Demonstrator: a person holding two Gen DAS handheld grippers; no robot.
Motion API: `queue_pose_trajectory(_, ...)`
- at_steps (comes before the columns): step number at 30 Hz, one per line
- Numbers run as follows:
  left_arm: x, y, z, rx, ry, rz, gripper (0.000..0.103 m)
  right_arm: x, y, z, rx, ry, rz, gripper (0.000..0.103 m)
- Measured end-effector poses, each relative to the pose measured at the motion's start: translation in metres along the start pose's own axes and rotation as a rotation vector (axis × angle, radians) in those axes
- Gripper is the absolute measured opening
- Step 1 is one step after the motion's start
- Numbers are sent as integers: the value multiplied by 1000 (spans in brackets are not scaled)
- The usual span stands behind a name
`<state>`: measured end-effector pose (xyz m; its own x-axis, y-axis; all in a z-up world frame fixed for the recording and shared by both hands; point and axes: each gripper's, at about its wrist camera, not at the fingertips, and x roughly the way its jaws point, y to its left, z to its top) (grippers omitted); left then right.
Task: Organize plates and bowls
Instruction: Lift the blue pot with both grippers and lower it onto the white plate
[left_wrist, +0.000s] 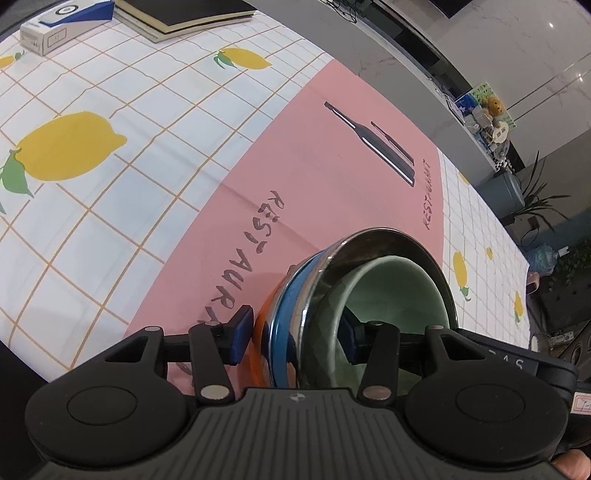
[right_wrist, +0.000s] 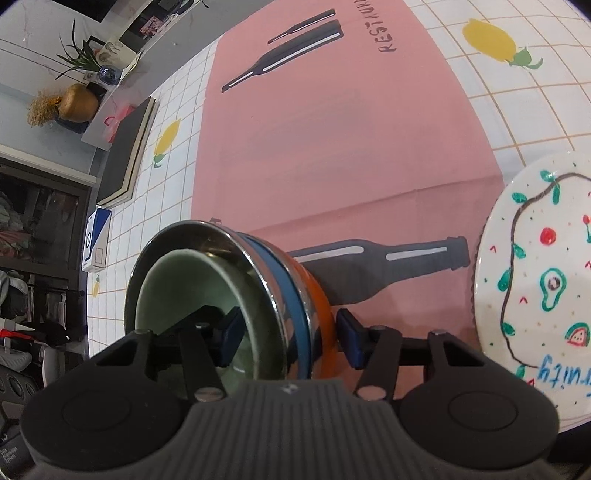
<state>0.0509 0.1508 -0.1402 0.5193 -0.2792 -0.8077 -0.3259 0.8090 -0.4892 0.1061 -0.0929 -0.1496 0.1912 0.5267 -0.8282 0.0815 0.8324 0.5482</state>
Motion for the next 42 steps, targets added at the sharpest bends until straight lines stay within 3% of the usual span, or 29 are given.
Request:
queue_pose_trajectory(9, -1, -3, -5, -9, -23, 19, 54, -5, -13, 1, 47, -12, 41, 46)
queue_pose_trajectory(17, -5, -4, -5, 0, -32, 22, 48, -9, -12, 0, 30, -18, 33, 46)
queue_pose_trajectory(29, -12, -9, -6, 7, -36, 27, 47, -12, -10, 0, 33, -17, 41, 45)
queue_pose_trajectory(42, -16, -68, -18, 79, -49, -16, 48, -68, -42, 7, 24, -90, 61, 45)
